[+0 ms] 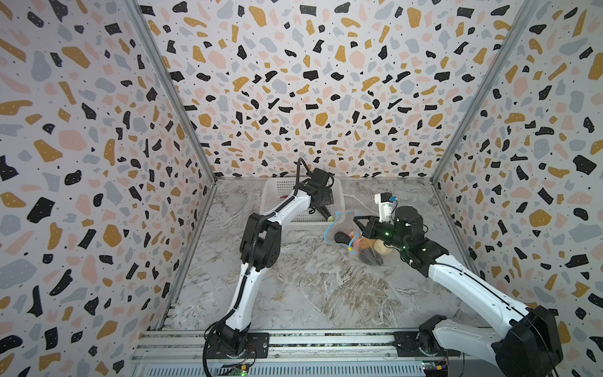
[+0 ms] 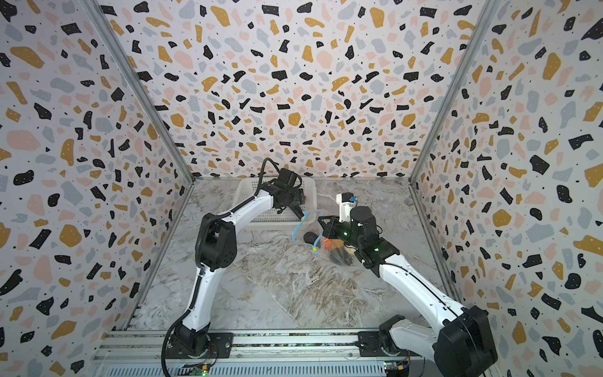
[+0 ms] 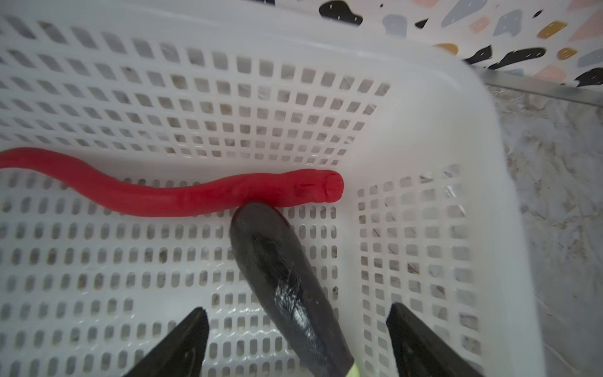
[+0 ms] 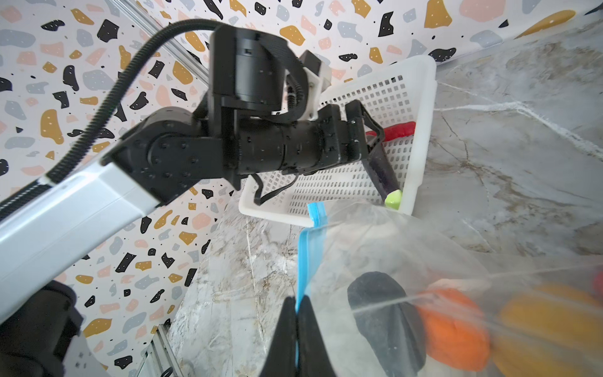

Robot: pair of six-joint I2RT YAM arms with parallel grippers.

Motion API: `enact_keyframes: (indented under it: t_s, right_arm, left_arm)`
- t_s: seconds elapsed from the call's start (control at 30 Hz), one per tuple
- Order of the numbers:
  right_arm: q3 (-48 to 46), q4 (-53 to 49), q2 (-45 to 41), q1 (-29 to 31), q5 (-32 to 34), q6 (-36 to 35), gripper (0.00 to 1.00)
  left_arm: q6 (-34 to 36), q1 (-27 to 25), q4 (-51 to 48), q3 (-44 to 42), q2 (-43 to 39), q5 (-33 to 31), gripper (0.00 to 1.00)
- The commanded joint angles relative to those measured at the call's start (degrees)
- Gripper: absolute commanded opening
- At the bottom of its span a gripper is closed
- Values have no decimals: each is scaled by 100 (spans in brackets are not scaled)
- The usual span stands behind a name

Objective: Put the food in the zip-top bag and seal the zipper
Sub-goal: 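Move the left gripper back to the basket and grasp the dark eggplant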

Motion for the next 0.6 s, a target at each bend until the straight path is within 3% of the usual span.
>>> enact_keyframes:
  t_s: [0.0, 0.2, 0.57]
  right_arm:
    - [26, 102, 48, -39, -108, -95, 0]
    - [8, 186, 193, -91, -227, -88, 0]
    - [0, 387, 391, -89, -375, 9, 0]
  left_arm:
    - [-111, 68, -372, 528, 296, 46, 87]
    - [-190, 140, 43, 362, 457, -22, 81]
    - [-43, 211, 139, 448, 793, -62, 55]
